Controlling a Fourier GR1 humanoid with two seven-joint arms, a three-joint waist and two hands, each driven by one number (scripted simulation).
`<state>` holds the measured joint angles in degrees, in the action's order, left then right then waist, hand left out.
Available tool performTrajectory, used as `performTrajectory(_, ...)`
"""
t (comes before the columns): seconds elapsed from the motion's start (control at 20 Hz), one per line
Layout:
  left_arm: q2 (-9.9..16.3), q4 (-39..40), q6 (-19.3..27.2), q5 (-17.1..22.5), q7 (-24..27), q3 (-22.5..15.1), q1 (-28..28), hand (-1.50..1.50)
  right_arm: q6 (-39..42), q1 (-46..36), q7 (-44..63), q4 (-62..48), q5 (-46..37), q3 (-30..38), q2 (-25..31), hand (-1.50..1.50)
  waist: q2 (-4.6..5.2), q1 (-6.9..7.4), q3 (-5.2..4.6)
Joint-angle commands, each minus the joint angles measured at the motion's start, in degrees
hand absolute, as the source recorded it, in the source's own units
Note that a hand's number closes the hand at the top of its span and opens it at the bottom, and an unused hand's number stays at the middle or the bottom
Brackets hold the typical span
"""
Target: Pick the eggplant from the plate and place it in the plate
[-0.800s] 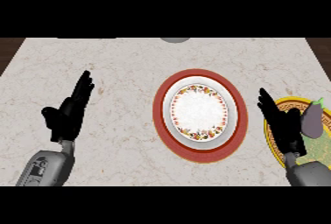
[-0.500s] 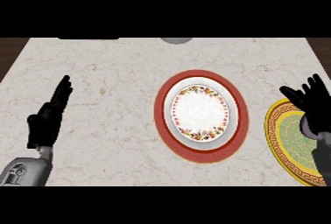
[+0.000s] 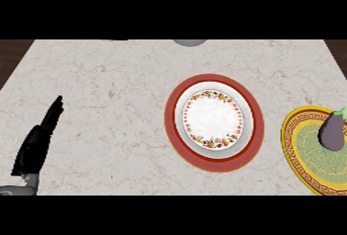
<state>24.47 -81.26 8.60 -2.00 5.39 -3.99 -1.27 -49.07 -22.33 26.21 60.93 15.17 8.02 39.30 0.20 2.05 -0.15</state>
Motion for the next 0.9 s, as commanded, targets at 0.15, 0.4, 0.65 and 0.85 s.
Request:
performTrajectory(0.15,-0.6,-1.7,-0.1,-0.7,4.3,2.0,6.2,0.0,4.1,-5.7,15.8,1.3,-3.6,-4.1,6.3,-1.5,-0.3,-1.49,0.1)
performTrajectory(0.4,0.0,-2.6,-0.6,0.3,1.3,2.5,4.6,0.0,22.2,-7.0,28.2,0.7,0.5,-9.2,13.3,-1.5,-0.37,-1.45,0.04)
performTrajectory(0.65,0.5,-1.1,-1.2,-0.6,2.3,2.8,4.0,0.0,36.3,-9.5,33.8,-4.1,4.1,-10.8,16.4,-1.5,0.09,-0.99,0.11)
performTrajectory(0.85,0.2,-4.2,-1.8,-0.2,0.8,2.6,4.5,0.0,41.7,-11.0,33.0,-12.2,4.4,-11.7,13.8,-1.5,0.25,-0.13,0.22)
